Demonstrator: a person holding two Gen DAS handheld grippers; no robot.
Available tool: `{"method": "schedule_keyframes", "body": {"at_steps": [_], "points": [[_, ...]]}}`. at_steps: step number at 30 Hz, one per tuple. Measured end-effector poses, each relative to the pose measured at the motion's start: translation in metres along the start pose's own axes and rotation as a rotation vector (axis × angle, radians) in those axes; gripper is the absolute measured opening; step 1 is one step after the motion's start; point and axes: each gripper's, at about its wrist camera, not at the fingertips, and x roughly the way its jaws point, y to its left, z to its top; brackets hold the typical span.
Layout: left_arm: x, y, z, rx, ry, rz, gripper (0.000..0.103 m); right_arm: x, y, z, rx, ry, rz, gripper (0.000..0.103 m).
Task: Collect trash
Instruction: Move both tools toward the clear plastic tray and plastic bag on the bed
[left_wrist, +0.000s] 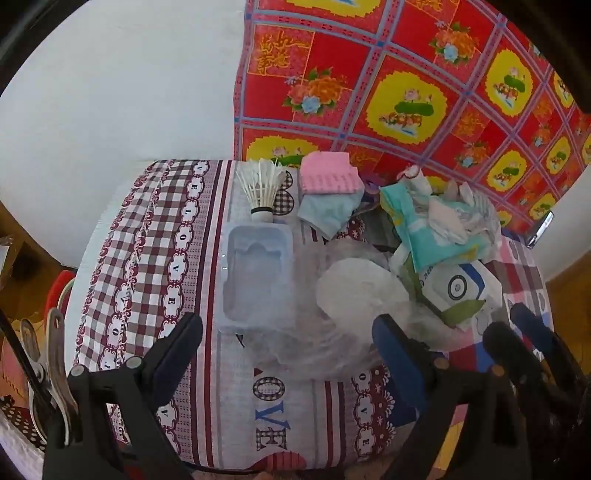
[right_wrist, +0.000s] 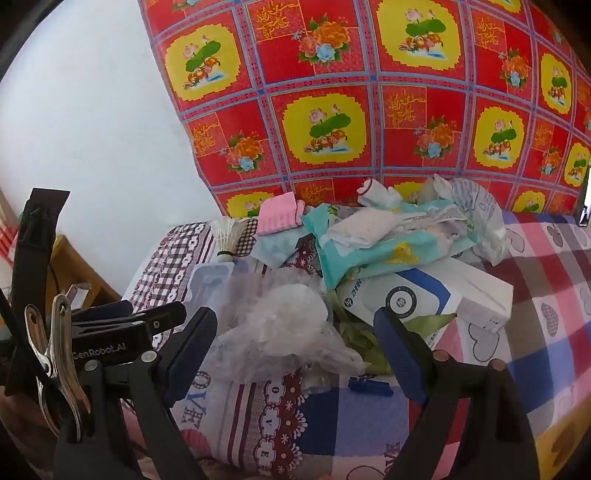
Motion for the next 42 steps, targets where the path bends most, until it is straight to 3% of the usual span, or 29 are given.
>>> {"method": "schedule_keyframes", "body": {"at_steps": [14,35,42], "points": [[0.001,0.015,0.008,-0.013,0.001,0.011,0.096,-0.002,0.005,0.001,0.024,0.005,-0.004,0.089],[0.009,0.053,0.015,-0.028,0.001,0.061,0.096,0.018,0.007,-0.004,0.04,0.08,-0.007,0.089],[0.013,0.067,0.014,-0.052,0.012,0.066,0.096,0.034,0.002,-0.008,0.016,0.131,-0.016,0.084]]}}
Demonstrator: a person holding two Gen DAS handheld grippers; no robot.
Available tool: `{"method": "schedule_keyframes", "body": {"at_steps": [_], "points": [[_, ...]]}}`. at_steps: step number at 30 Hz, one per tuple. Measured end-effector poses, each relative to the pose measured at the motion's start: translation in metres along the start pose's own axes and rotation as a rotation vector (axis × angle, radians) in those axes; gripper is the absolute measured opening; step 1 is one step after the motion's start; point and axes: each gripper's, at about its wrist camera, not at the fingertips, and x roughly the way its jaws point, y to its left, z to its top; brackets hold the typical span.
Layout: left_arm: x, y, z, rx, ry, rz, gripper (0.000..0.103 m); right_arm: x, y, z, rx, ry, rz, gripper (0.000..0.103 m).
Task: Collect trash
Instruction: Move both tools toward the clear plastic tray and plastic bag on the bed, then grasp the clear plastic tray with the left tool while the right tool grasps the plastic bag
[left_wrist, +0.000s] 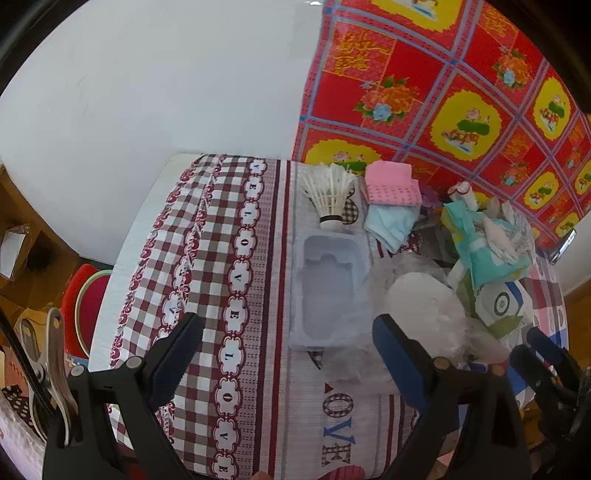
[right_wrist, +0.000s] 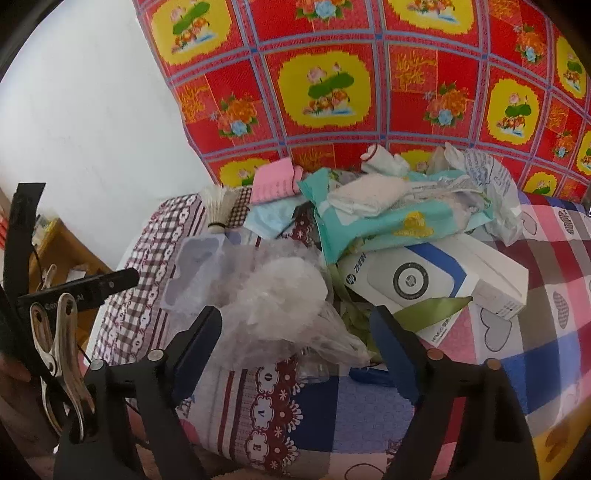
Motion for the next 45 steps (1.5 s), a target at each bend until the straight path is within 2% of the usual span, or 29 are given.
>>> {"method": "schedule_keyframes", "body": {"at_steps": [9,39,45], "points": [[0.005,0.01,-0.001,-0.01,0.011,-0.008,0.096,0.016,0.013,0.001,-0.041,0.019,0.028,0.077],[0.016,0.013,-0.002,0.016,0.041,-0.023,0.096,0.035,0.032,0.007,-0.096,0.039,-0.009,0.077],[0.019,0.014,-0.001,0.017,0.046,-0.025,0.096,0.043,0.027,0.007,-0.058,0.06,-0.029,0.077]]}}
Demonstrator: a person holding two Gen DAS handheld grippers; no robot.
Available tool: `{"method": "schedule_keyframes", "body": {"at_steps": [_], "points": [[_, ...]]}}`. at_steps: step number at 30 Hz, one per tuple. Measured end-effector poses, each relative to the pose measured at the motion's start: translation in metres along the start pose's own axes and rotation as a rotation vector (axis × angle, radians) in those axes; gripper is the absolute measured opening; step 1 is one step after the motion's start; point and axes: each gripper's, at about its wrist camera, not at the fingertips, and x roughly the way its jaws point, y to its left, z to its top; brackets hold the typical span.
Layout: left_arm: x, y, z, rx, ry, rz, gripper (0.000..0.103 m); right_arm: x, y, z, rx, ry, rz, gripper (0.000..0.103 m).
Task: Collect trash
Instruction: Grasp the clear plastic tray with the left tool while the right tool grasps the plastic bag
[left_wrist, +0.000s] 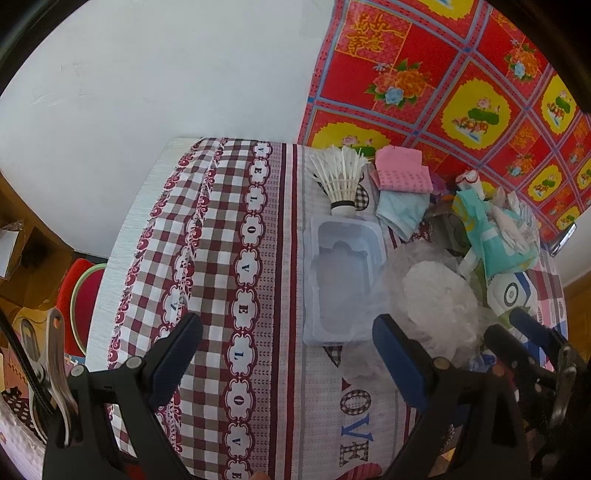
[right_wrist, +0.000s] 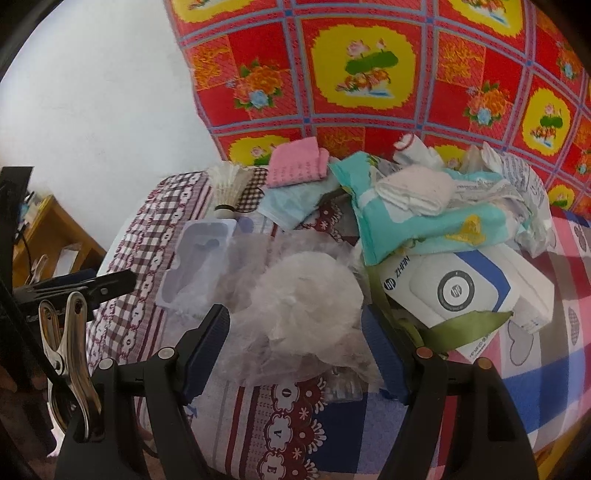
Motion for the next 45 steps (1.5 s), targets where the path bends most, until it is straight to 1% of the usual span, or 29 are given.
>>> {"method": "schedule_keyframes", "body": {"at_steps": [8,16,17,19,21,22,24,25,27,30,35,37,42,45], "points": [[0.004,0.002,0.001,0.017,0.011,-0.009,0.096,0.034,-0.008,0.0,0.052,0.057,-0.053,0.077],[0.01,0.007,0.002,0.035,0.031,-0.012,0.096,0.062,-0.01,-0.006,0.063,0.098,-0.098,0.076],[0.011,0.009,0.002,0.036,0.034,-0.012,0.096,0.064,-0.009,-0.008,0.065,0.097,-0.102,0.071],[0.013,0.01,0.002,0.04,0.038,-0.016,0.096,0.064,-0.009,-0.011,0.064,0.086,-0.115,0.067],[0.016,0.01,0.002,0.05,0.045,-0.019,0.096,0.062,-0.01,-0.015,0.055,0.069,-0.139,0.058],[0.018,0.01,0.002,0.056,0.05,-0.021,0.096,0.06,-0.01,-0.016,0.054,0.064,-0.146,0.055],[0.022,0.009,0.003,0.073,0.058,-0.028,0.096,0.055,-0.013,-0.02,0.058,0.05,-0.153,0.043],[0.024,0.007,0.003,0.082,0.06,-0.032,0.096,0.052,-0.013,-0.022,0.06,0.043,-0.156,0.04],[0.029,0.004,0.005,0.098,0.063,-0.038,0.096,0.047,-0.013,-0.024,0.057,0.029,-0.17,0.029],[0.036,-0.002,0.009,0.121,0.063,-0.042,0.096,0.037,-0.015,-0.031,0.059,0.017,-0.19,0.024],[0.049,-0.017,0.014,0.147,0.075,-0.037,0.094,0.027,-0.027,-0.04,0.077,0.025,-0.217,0.022],[0.054,-0.024,0.015,0.143,0.086,-0.053,0.094,0.025,-0.032,-0.043,0.083,0.031,-0.225,0.022],[0.064,-0.042,0.02,0.127,0.112,-0.077,0.094,0.022,-0.042,-0.046,0.074,0.042,-0.188,0.022],[0.071,-0.053,0.024,0.13,0.117,-0.05,0.094,0.024,-0.044,-0.045,0.055,0.05,-0.165,0.022]]}}
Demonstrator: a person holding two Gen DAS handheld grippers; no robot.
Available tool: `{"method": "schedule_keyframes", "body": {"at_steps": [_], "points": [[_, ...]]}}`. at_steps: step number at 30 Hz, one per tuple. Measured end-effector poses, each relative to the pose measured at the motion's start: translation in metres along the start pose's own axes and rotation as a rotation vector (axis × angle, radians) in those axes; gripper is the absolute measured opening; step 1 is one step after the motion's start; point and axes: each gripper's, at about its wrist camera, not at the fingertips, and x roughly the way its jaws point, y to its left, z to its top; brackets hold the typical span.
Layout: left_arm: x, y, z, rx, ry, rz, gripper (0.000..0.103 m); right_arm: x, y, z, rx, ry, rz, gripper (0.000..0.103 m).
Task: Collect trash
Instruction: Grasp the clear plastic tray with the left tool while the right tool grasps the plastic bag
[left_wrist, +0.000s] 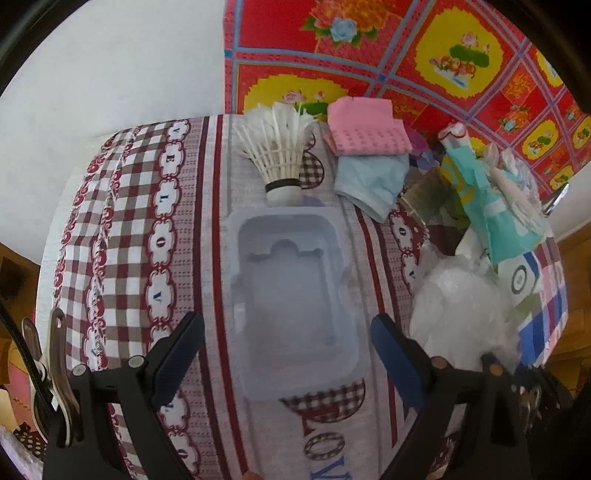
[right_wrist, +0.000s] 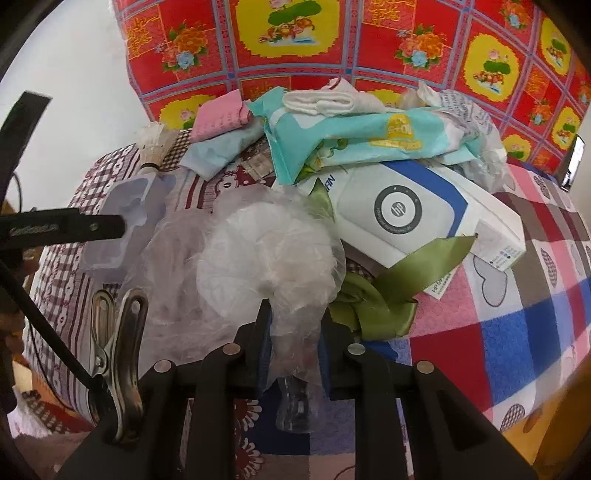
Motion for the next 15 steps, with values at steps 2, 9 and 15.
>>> {"method": "schedule_keyframes", "body": {"at_steps": [2,9,15], "points": [[0.006,-0.005,0.003,-0.003,0.008,0.021,0.094,0.001,-0.001,0.0,-0.012,0.002,0.015,0.022],[0.03,-0.024,0.008,0.024,0.013,0.117,0.094,0.005,-0.009,0.0,-0.042,0.008,0.085,0.026],[0.047,-0.032,0.008,0.007,0.029,0.153,0.095,0.006,-0.015,0.001,-0.059,0.007,0.146,0.028]]}}
